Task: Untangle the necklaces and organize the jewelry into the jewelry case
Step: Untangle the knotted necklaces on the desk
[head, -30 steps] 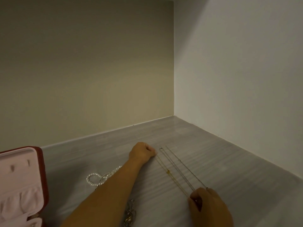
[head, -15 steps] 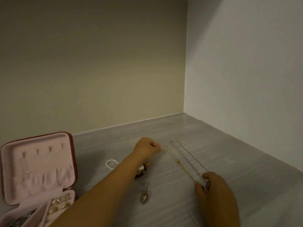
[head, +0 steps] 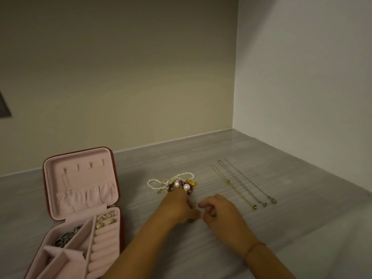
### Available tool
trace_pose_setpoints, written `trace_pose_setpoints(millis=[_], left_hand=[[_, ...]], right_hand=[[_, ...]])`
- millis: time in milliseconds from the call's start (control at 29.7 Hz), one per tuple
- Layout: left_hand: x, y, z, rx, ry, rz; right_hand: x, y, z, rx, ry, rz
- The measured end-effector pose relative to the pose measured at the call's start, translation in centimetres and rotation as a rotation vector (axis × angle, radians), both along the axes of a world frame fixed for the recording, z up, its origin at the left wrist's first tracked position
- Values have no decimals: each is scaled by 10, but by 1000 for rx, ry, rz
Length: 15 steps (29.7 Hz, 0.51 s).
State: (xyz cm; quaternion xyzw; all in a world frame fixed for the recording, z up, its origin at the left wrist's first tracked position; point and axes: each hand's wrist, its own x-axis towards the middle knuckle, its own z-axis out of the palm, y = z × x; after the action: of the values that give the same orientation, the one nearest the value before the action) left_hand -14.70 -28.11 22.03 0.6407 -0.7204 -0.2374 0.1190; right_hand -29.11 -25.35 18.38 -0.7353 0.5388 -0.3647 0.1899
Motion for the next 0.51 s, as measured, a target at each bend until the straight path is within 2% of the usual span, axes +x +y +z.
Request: trace_pose_setpoints(millis=[202,303,404,505], left_hand=[[8,16,-4,-44,119,-68],[13,21,-8,-59,299,-66],[19,26,-2,2,692,-7],[19,26,5,115,892,38]], right_hand=[[0,-3,1,41,84,77],[-2,-2,6,94,67,149],[-7,0,14,147,-207,153],[-14,4,20,242,-515,156]])
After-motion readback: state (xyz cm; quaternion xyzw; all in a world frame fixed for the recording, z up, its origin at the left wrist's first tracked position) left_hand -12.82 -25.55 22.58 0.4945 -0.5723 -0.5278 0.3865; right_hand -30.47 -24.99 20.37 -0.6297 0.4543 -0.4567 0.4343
